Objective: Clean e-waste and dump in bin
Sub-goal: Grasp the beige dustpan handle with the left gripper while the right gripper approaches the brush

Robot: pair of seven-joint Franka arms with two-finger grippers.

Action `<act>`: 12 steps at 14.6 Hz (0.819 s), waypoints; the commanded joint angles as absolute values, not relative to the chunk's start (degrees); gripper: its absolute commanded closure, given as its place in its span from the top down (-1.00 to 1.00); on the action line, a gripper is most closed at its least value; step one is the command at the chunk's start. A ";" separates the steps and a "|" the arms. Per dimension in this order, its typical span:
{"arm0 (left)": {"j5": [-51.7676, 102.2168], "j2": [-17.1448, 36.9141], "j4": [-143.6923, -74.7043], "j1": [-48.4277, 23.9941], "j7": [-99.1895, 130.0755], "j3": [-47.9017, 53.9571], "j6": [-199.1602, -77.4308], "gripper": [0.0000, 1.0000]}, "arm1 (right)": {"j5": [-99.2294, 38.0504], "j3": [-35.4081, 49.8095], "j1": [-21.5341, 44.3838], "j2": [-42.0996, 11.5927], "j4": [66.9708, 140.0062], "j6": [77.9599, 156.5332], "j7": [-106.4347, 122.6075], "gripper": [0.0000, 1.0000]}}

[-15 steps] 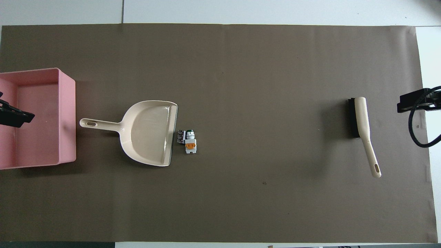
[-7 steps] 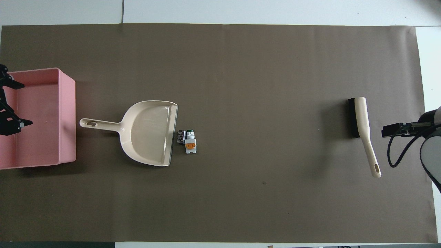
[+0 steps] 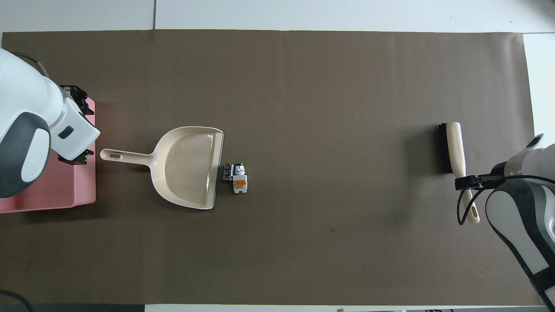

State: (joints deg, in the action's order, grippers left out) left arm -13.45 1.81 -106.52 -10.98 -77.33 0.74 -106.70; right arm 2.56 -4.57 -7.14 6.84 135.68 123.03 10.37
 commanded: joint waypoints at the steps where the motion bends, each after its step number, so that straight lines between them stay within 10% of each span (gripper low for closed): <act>1: -18.70 2.62 -113.10 -12.57 -75.16 0.18 -113.71 0.82 | -0.69 -4.31 -8.17 8.17 139.30 125.50 12.30 0.99; 12: -26.00 7.03 -121.99 -17.75 -63.03 0.18 -120.94 0.77 | -0.97 -4.39 -8.53 7.65 141.24 129.02 12.74 0.67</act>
